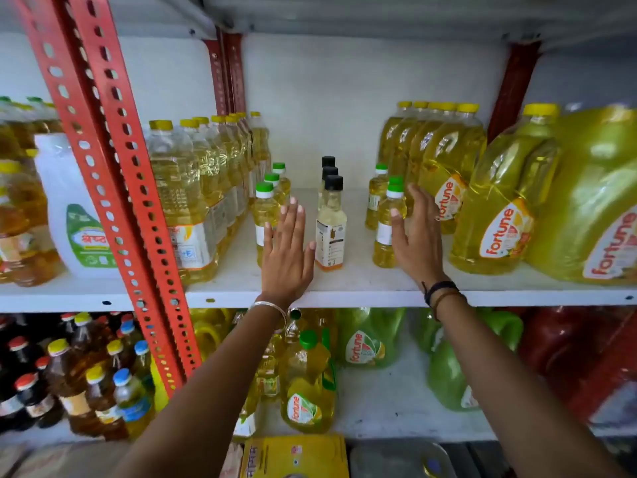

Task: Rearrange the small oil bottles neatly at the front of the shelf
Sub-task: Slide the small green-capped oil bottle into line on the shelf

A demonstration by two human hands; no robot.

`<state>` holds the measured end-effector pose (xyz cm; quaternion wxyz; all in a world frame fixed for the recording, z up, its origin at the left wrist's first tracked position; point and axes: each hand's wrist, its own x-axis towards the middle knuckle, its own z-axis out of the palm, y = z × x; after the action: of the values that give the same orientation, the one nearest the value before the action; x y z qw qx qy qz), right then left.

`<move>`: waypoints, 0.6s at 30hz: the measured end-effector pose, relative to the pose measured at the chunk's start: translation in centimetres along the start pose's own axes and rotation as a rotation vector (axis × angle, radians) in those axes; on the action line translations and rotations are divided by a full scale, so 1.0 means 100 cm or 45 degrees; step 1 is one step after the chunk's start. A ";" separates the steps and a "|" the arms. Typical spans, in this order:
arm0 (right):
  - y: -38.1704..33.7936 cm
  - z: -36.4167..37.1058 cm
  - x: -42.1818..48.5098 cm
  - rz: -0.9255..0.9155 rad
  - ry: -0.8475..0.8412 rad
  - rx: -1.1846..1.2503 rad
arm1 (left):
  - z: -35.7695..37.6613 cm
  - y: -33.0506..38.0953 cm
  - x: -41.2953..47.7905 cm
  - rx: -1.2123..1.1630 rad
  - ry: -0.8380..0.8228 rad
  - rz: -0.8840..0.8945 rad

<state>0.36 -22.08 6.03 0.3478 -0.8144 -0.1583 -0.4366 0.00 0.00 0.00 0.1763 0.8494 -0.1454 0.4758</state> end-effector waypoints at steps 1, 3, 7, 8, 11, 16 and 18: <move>0.005 0.001 0.005 0.054 0.002 0.048 | 0.001 0.000 -0.002 0.003 -0.014 -0.030; 0.009 -0.001 0.014 0.179 -0.068 0.183 | 0.001 -0.001 -0.003 0.021 -0.020 -0.058; 0.014 0.000 0.030 0.412 -0.282 0.417 | 0.002 -0.002 -0.004 0.019 -0.041 -0.074; 0.015 0.000 0.033 0.427 -0.306 0.424 | 0.003 -0.002 -0.004 0.032 -0.047 -0.061; 0.025 0.001 0.040 0.463 -0.331 0.421 | 0.004 -0.002 -0.006 0.046 -0.055 -0.057; 0.034 0.000 0.053 0.475 -0.314 0.317 | 0.003 0.000 -0.006 0.048 -0.086 -0.076; 0.033 -0.001 0.054 0.503 -0.269 0.309 | 0.002 0.001 -0.006 0.061 -0.091 -0.078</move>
<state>5.21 -24.74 9.15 0.5032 -0.8229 -0.0829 -0.2503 -0.14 -0.12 -0.57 0.1651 0.8739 -0.1142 0.4428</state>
